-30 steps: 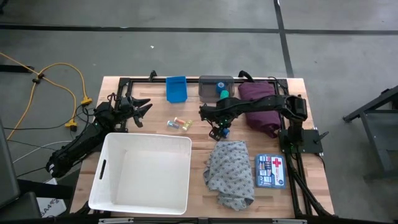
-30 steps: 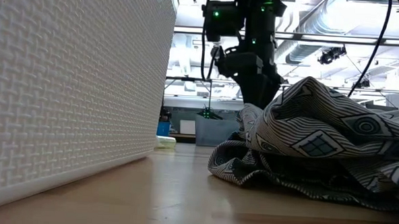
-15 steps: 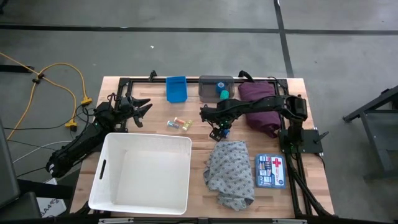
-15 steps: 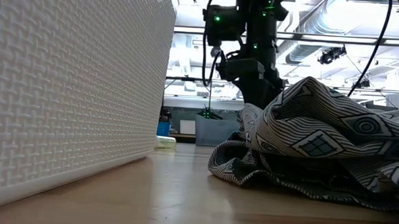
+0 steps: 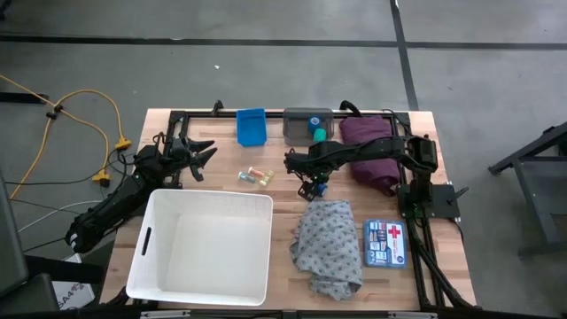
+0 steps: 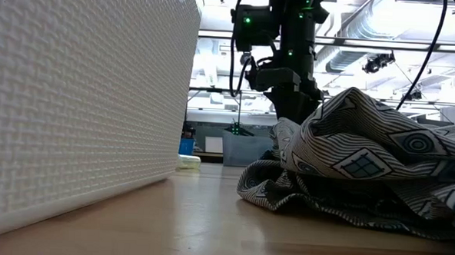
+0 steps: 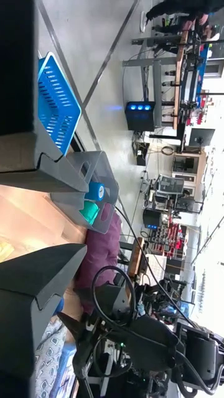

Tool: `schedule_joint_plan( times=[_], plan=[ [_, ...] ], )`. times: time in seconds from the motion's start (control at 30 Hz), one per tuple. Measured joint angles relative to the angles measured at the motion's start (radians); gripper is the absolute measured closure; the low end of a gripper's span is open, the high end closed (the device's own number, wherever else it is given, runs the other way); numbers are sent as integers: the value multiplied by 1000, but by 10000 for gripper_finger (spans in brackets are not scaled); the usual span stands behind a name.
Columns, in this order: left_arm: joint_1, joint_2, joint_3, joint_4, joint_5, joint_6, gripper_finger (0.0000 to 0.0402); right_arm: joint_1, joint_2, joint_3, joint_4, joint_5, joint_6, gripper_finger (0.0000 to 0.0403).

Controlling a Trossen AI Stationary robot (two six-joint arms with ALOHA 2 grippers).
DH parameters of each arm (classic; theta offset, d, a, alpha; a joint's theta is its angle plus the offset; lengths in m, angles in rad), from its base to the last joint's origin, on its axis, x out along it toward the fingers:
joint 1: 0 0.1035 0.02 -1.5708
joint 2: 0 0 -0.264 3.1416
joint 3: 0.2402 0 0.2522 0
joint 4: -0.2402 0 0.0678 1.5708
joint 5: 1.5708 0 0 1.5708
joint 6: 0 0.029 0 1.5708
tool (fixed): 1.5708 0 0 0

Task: Pick & place medical supplies in basket/bin
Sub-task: Put the blue bandage into the black bin

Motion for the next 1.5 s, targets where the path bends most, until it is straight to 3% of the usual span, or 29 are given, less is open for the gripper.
schedule_joint_plan(
  times=[1.03, 1.5],
  plan=[
    [0, 0, 0, 0, 0, 0, 266, 0, 0, -61, 52, -29, 20, 135],
    [0, 0, 0, 0, 0, 0, 266, 0, 0, -151, 172, -79, 27, 135]
  ],
)
